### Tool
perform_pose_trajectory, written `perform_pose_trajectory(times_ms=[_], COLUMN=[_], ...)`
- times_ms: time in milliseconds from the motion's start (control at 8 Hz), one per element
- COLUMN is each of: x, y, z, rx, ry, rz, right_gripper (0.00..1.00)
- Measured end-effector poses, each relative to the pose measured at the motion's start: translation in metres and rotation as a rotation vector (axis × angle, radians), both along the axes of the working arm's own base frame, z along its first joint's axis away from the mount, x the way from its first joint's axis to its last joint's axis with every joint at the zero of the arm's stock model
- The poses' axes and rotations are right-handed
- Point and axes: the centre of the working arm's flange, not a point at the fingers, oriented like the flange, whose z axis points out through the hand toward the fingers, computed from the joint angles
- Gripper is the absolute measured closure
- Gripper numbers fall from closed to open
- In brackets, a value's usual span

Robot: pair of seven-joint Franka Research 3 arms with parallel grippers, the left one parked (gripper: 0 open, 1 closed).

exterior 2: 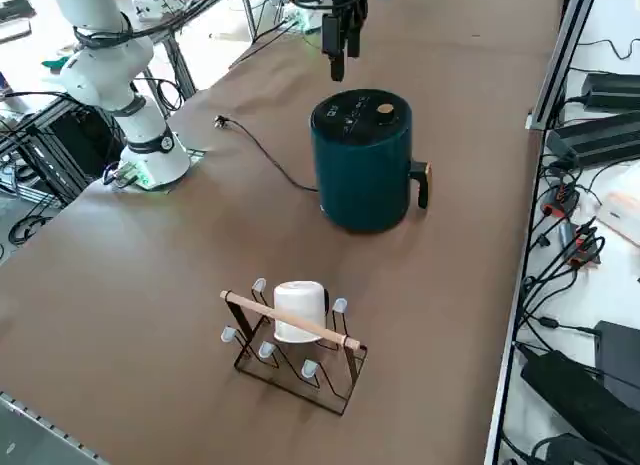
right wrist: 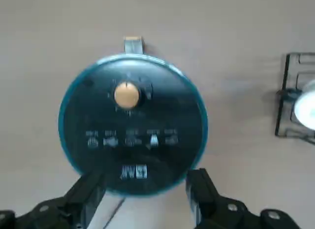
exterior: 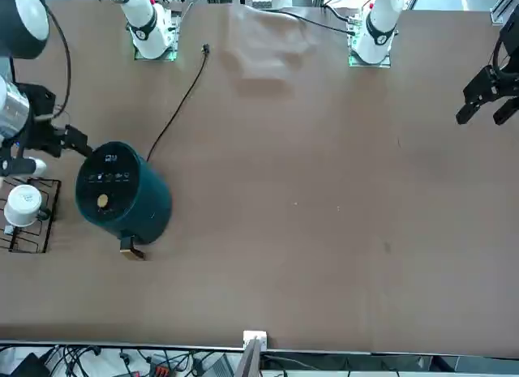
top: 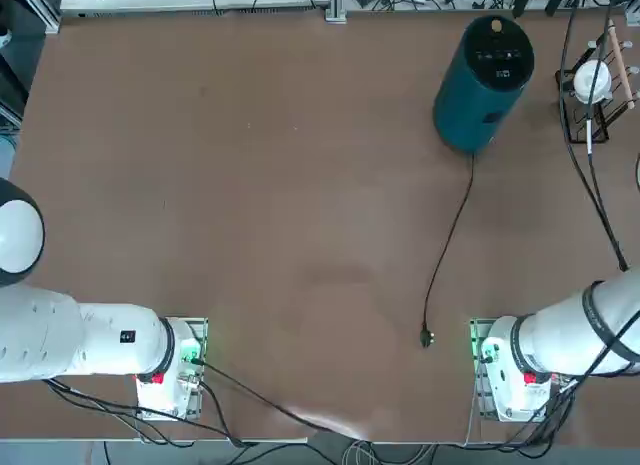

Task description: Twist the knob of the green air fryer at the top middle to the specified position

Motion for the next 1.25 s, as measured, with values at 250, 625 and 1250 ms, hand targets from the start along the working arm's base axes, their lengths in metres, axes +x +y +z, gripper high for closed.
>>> perform_pose_trajectory(times_ms=[250,625,1250], x=[0.018,0.038,0.046], y=[0.002,0.021,0.033], z=[-0.02,-0.054,-0.074], rx=[0.0,0.001,0.0], ry=[-0.044,-0.068,-0.072], rz=[0.003,0.029,0.047], right_gripper=[0.0,0.0,0.0])
